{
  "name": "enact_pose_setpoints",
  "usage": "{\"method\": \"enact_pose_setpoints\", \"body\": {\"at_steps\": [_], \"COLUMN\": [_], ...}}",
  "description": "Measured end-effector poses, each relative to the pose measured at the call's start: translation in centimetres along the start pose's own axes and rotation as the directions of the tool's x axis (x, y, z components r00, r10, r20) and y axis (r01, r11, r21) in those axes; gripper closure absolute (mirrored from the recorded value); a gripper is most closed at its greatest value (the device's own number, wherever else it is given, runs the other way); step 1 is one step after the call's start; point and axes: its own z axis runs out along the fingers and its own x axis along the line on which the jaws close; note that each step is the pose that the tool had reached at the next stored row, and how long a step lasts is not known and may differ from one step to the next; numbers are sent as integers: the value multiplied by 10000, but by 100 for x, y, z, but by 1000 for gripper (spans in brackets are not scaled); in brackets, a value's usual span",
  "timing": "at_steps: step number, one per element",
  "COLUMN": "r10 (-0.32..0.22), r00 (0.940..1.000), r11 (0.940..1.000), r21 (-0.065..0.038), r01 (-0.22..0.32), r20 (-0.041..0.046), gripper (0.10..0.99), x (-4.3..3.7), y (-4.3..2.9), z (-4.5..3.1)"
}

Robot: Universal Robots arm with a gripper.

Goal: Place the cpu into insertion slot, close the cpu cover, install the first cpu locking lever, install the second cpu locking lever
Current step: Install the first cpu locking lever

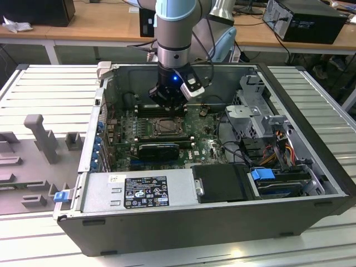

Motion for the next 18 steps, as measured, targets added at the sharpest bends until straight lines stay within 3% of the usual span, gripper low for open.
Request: {"method": "enact_pose_setpoints", "body": {"at_steps": [2, 5, 8, 9, 11, 14, 18], "r10": [-3, -1, 8, 11, 12, 8, 8], "r00": [10000, 10000, 10000, 10000, 10000, 10000, 10000], "r11": [10000, 10000, 9996, 9995, 9994, 9995, 9996], "r21": [52, 35, -283, -330, -343, -319, -292], "r01": [3, 2, -8, -10, -11, -8, -8], "r20": [-1, -7, 6, 8, 14, 7, 7], "gripper": [980, 980, 980, 980, 980, 980, 980], "x": [-1, 1, -1, -1, -2, -7, -6], "y": [0, -3, -2, -1, 2, 5, -35], "z": [7, 23, 28, 29, 13, -137, -156]}}
